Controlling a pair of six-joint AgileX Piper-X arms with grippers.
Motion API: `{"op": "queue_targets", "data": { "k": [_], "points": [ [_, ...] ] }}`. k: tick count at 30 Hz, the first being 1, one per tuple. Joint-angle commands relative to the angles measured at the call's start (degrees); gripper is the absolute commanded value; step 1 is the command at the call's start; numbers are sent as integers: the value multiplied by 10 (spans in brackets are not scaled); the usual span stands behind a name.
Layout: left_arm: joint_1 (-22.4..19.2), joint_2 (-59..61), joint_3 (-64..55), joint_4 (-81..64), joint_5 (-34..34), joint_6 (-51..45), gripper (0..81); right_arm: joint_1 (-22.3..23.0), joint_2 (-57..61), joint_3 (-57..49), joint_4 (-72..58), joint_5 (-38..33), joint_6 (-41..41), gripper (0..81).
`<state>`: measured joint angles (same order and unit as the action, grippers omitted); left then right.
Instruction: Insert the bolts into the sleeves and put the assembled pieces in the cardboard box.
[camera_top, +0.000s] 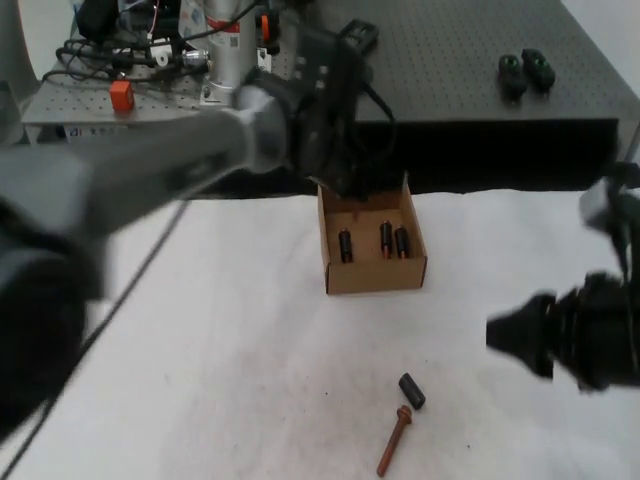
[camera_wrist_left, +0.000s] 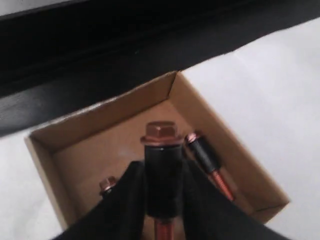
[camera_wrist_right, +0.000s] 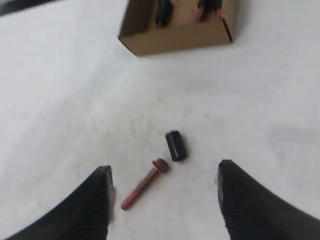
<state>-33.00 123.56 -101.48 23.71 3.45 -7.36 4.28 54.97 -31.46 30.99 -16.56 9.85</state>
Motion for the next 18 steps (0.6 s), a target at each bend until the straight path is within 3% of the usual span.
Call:
{"op": "queue_targets", "data": {
  "k": [1,8,14,18],
  "points": [
    [5,98,-154,144,-15,26,6,0,-3,-1,15,14,-9,450],
    [10,186,-271,239,15,21,29,40,2,-1,40,55,-9,450],
    [11,189,-271,240,36,19,282,63,52,-16,32,45,-17,450],
    [13,155,-271,270,29,18,312,75,126,-55,34,70,-50,450]
  ]
}}
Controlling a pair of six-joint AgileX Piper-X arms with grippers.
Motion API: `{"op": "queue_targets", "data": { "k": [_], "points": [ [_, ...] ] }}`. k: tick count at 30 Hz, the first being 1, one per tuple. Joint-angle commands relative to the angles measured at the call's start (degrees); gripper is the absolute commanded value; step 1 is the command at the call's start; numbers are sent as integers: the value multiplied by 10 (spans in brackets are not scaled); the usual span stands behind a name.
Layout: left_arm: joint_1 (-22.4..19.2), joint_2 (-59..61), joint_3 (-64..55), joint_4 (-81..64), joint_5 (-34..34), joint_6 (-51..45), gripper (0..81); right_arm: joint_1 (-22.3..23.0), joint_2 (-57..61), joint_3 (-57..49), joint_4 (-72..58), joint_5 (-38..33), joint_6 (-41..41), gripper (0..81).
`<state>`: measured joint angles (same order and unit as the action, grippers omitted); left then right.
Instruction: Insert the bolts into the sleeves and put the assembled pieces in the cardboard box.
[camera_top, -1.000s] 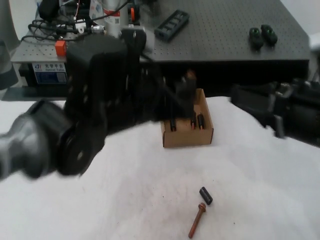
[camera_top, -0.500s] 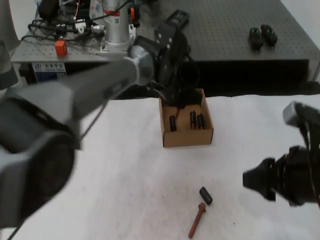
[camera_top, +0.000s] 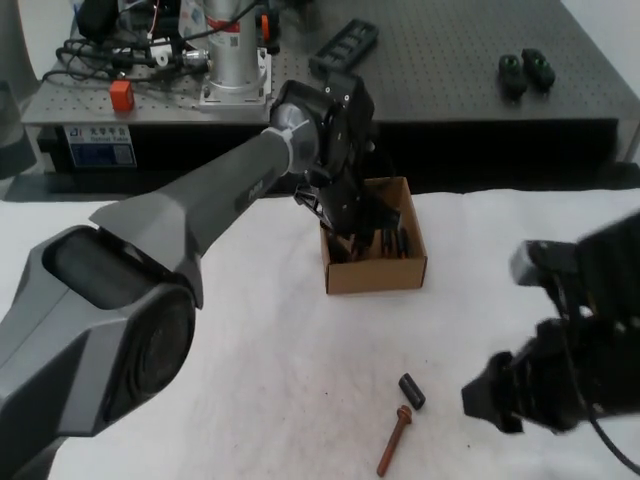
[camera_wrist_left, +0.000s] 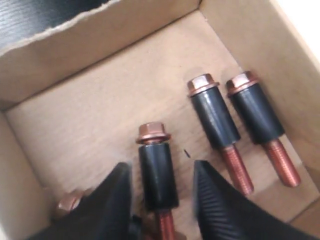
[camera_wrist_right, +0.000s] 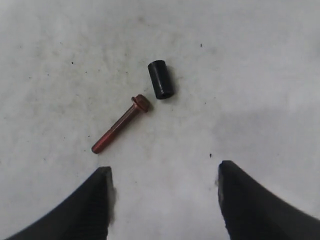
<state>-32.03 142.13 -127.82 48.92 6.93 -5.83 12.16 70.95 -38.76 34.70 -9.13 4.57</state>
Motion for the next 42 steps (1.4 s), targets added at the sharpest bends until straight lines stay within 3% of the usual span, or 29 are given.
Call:
{"op": "queue_targets", "data": {
  "k": [1,7,12,18,22,26,32,36,42],
  "points": [
    [4,-46,-8,41,-15,5,296,0,-7,2,-3,-2,-7,450],
    [14,-127,-7,185,-92,20,169,28,164,-113,31,37,-66,401],
    [9,-181,40,212,-93,32,168,40,272,-204,68,50,-95,398],
    [8,-285,227,151,-91,14,168,41,326,-249,115,77,-112,398],
    [7,-361,342,87,-50,-2,168,47,326,-245,110,77,-121,398],
    [3,-410,434,32,49,-6,168,52,326,-243,101,75,-123,398],
    [-25,-419,504,18,64,5,168,58,344,-243,101,91,-134,392],
    [-45,-419,531,-1,64,5,168,60,349,-243,96,108,-134,293],
    [-82,-419,534,-41,75,33,183,60,349,-243,84,120,-142,6]
  ]
}}
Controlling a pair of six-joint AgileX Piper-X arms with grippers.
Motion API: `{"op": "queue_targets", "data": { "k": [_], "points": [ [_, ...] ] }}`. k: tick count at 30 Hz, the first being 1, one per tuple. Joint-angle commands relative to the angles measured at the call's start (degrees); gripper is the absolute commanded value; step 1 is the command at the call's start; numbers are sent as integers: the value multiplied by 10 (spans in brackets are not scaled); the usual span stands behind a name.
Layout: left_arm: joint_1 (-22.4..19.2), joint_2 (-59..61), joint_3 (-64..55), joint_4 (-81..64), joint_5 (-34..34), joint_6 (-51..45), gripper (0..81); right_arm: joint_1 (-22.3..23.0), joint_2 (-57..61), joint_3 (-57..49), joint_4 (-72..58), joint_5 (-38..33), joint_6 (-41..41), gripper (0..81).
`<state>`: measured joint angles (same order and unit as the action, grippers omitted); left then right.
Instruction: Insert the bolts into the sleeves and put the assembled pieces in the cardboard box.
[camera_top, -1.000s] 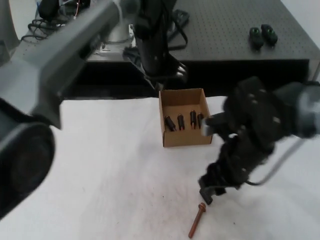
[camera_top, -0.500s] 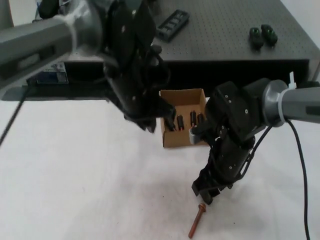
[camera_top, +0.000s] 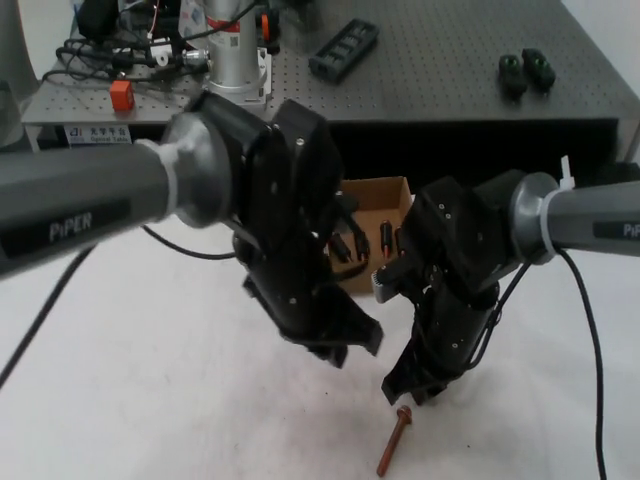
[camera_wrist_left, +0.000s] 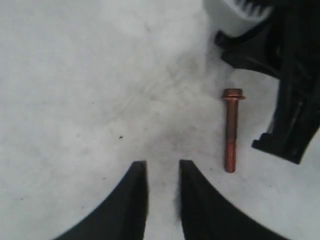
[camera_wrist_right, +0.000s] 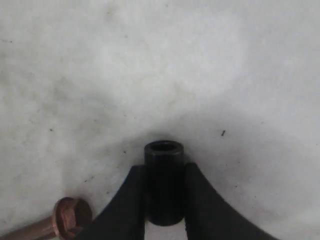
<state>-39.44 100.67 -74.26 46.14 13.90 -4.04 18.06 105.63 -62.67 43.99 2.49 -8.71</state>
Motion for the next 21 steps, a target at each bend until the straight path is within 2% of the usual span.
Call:
{"op": "queue_targets", "data": {
  "k": [1,7,13,21],
  "points": [
    [-14,-4,-1,-18,5,23,199,-2,-1,-4,-10,8,-11,22],
    [-47,17,-1,-43,5,35,334,-47,-55,-4,-5,9,0,22],
    [-67,69,-3,-48,5,35,337,-108,-141,-3,42,8,1,22],
    [-98,115,-5,-112,-9,28,337,-163,-267,44,51,3,12,22]
  ]
}}
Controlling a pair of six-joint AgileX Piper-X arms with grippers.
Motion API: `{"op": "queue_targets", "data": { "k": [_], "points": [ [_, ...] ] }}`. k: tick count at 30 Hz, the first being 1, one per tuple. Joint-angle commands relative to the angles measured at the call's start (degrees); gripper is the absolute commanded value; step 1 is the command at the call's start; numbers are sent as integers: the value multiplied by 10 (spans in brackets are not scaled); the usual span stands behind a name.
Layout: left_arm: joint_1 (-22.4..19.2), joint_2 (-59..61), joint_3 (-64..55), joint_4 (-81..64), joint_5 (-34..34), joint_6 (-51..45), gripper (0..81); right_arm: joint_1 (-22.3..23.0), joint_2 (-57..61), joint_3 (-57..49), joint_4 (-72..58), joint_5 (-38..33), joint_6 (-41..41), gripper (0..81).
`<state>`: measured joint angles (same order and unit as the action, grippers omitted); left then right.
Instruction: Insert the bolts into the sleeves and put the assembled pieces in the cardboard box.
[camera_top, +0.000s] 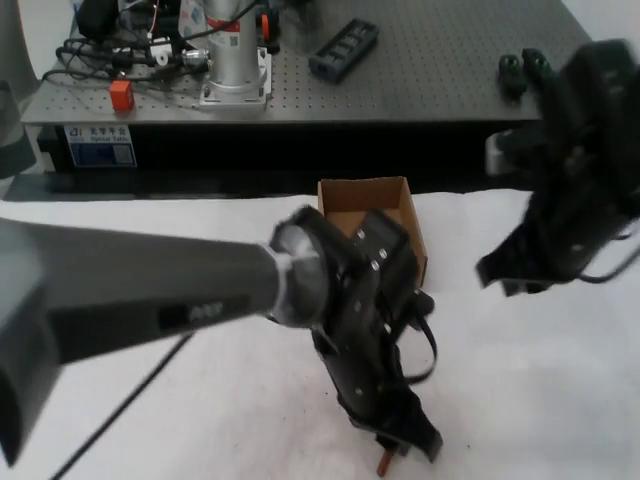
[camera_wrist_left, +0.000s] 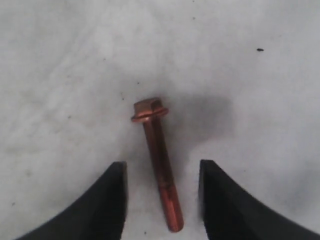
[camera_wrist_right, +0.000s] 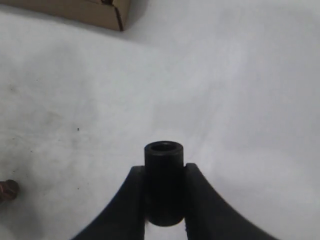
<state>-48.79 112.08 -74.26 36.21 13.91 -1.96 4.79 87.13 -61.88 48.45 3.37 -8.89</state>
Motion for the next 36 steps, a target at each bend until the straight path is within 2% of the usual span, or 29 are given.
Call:
{"op": "queue_targets", "data": {
  "k": [1,6,8,14,17,21,25,27,29,31,34,36],
  "points": [
    [-7,5,-5,-17,-11,7,337,-35,-100,49,6,-8,16,22],
    [-12,22,-6,-20,-48,7,332,-50,-184,106,6,-14,28,22],
    [-12,24,-6,-20,-56,7,295,-51,-217,122,6,-14,29,22],
    [-12,24,-6,-49,-71,7,12,-51,-300,139,38,-19,52,22],
    [-12,15,-15,-48,-68,2,3,-51,-335,139,72,-34,52,22],
    [-4,-42,-12,-36,-68,-22,3,-51,-384,174,63,-133,54,22],
    [31,-170,62,-113,-26,-89,3,-51,-417,276,-33,-242,96,22],
    [53,-236,127,-227,30,-130,3,-42,-418,335,-116,-342,143,22],
    [74,-284,200,-376,116,-181,3,-23,-416,389,-232,-401,199,22],
    [87,-311,252,-516,180,-236,3,4,-413,427,-347,-420,246,22],
    [95,-325,302,-645,205,-326,3,50,-394,458,-496,-430,311,22],
    [94,-324,314,-672,215,-341,3,81,-374,456,-562,-430,344,22]
  ]
}}
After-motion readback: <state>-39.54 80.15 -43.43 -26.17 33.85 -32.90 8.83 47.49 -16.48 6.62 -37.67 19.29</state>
